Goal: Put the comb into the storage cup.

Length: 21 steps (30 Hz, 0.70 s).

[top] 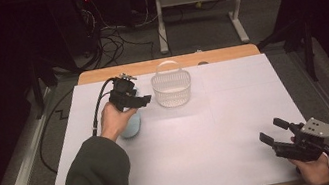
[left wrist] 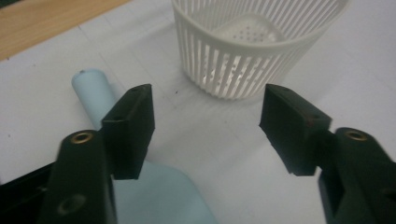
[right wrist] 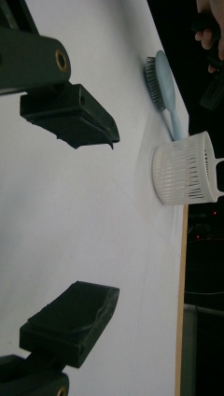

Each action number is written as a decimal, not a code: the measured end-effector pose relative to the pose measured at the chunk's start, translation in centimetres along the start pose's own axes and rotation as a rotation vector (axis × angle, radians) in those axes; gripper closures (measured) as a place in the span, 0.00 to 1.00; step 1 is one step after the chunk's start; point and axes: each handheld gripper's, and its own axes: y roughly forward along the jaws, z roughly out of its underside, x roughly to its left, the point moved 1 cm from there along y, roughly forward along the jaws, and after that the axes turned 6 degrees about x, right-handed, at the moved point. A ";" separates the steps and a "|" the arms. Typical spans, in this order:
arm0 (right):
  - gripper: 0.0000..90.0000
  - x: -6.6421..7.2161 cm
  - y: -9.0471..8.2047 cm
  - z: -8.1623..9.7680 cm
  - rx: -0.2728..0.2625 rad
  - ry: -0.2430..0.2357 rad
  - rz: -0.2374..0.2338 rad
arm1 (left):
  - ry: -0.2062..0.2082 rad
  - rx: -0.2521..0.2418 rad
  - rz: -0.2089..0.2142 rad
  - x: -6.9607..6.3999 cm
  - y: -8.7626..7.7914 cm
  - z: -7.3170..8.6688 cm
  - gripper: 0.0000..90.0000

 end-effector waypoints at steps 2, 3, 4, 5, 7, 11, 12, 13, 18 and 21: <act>0.25 0.0 0.0 0.0 0.001 0.001 0.000 | 0.002 0.037 -0.016 0.2 0.4 -0.3 0.42; 0.25 0.0 0.0 0.0 0.001 0.001 0.000 | 0.005 0.052 -0.021 0.3 0.5 -0.5 0.42; 0.25 0.0 0.0 0.0 0.001 0.000 0.000 | 0.006 0.062 -0.028 0.3 0.7 -0.7 0.42; 0.25 0.0 0.0 0.0 0.001 0.003 0.000 | 0.007 0.071 -0.039 0.4 0.8 -0.8 0.42; 0.25 0.0 0.0 0.0 0.001 0.004 0.000 | 0.010 0.097 -0.056 0.6 1.0 -1.2 0.42; 0.25 0.0 0.0 0.0 0.000 0.006 0.000 | 0.003 0.140 -0.067 0.9 1.5 -1.9 0.49; 0.25 -0.1 0.0 0.0 0.000 0.006 0.000 | -0.004 0.155 -0.068 1.0 1.7 -2.1 0.51; 0.25 -0.1 0.0 0.0 0.000 0.006 0.000 | -0.009 0.174 -0.070 1.1 1.8 -2.2 0.51; 0.25 -0.1 0.0 0.0 0.000 0.009 0.000 | -0.027 0.242 -0.075 1.6 3.0 -2.6 0.63; 0.25 -0.1 0.0 0.0 -0.001 0.011 -0.001 | -0.018 0.281 -0.098 1.7 3.7 -2.7 0.67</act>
